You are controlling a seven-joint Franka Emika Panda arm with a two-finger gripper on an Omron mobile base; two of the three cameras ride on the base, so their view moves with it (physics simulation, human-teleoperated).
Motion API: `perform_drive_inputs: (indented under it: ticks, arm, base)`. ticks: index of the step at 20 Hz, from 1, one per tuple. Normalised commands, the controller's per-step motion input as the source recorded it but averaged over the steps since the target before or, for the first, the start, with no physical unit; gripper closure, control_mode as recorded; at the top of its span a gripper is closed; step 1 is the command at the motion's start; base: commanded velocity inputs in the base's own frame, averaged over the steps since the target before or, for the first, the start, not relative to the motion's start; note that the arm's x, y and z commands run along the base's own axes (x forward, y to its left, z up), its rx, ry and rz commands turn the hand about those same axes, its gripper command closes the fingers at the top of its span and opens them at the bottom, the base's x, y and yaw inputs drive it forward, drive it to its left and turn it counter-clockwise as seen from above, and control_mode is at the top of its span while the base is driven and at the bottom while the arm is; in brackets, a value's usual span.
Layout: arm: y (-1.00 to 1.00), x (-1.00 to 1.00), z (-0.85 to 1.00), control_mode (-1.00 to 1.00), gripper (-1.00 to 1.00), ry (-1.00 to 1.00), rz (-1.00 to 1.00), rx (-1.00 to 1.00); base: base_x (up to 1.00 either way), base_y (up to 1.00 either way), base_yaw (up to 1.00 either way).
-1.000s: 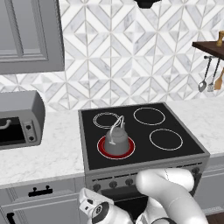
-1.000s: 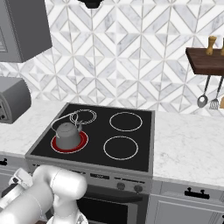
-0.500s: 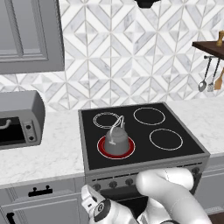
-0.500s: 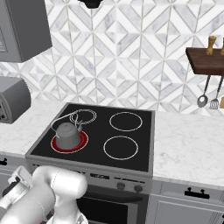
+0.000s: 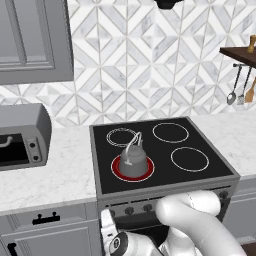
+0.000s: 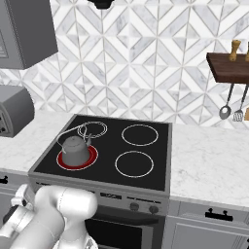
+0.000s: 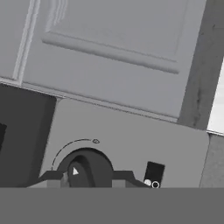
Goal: Turn off the front left burner of the stove.
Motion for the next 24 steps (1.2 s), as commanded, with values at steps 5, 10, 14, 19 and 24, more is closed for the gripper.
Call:
perform_drive_inputs:
  ticks: [5,10,14,19,24]
  arm:
    - [-0.13,0.0,0.14,-1.0,1.0,-0.12,0.01,0.43]
    - [-0.14,0.0,0.02,-1.0,1.0,-0.03,0.03,0.45]
    - [-0.08,0.01,0.09,-1.0,1.0,0.0,0.04,0.48]
    - [-0.07,0.11,0.11,-1.0,1.0,0.0,0.11,0.47]
    - [-0.08,0.18,0.08,-1.0,1.0,0.04,0.13,0.46]
  base:
    - [0.0,0.0,0.0]
    - [0.0,0.0,0.0]
    - [0.0,0.0,0.0]
    - [0.0,0.0,0.0]
    - [0.0,0.0,0.0]
